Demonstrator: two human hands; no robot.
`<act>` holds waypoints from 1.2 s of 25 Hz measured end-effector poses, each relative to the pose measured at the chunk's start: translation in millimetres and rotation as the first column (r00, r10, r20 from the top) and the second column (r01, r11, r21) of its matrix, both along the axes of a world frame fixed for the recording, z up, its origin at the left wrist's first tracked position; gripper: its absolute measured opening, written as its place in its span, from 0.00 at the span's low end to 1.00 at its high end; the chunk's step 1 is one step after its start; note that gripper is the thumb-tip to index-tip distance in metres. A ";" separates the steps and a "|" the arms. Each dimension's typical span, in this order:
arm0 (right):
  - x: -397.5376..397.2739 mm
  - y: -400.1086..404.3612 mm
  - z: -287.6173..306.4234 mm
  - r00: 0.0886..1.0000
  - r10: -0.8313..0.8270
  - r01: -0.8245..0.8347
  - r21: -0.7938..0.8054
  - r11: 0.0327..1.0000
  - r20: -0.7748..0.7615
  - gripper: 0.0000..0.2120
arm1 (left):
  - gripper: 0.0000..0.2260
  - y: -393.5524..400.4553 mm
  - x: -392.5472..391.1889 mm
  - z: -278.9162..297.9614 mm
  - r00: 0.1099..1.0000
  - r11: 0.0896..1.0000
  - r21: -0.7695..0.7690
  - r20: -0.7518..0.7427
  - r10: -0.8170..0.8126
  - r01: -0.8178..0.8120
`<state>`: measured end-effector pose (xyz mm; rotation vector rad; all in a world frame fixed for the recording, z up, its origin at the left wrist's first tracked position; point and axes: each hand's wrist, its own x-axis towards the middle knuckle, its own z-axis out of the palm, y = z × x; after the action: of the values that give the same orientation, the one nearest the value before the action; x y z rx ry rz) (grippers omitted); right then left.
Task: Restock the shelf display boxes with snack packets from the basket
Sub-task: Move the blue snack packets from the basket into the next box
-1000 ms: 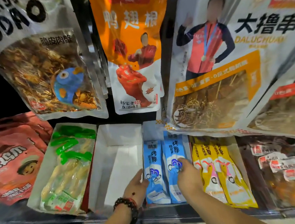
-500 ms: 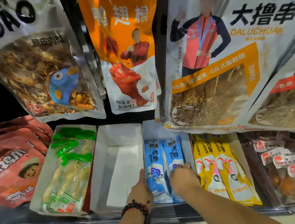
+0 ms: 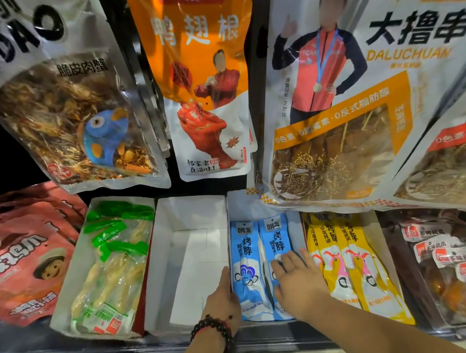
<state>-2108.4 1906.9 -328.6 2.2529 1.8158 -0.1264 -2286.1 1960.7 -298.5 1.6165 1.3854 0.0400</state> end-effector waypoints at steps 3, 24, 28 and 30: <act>-4.0 -5.6 20.1 0.988 -0.072 0.102 0.224 0.969 -0.138 0.27 | 0.26 2.6 -6.8 17.9 0.997 0.998 -0.047 0.059 0.044 -0.041; -319.8 77.2 204.9 0.752 0.624 -0.520 0.391 0.760 -0.214 0.33 | 0.28 -22.3 -366.1 196.1 0.831 0.800 0.558 -0.320 0.454 -0.223; -369.0 64.1 192.7 0.646 0.744 -0.669 0.342 0.660 -0.172 0.33 | 0.26 -65.9 -449.8 149.1 0.708 0.835 0.417 -0.462 0.535 -0.359; -381.7 59.3 188.6 0.629 0.755 -0.686 0.326 0.650 -0.183 0.28 | 0.27 -81.0 -469.0 118.6 0.674 0.852 0.294 -0.523 0.522 -0.433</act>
<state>-2490.1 1966.2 -140.0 1.4599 2.9050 -0.1217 -2755.2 1879.8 -179.9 1.3785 2.3316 -0.0578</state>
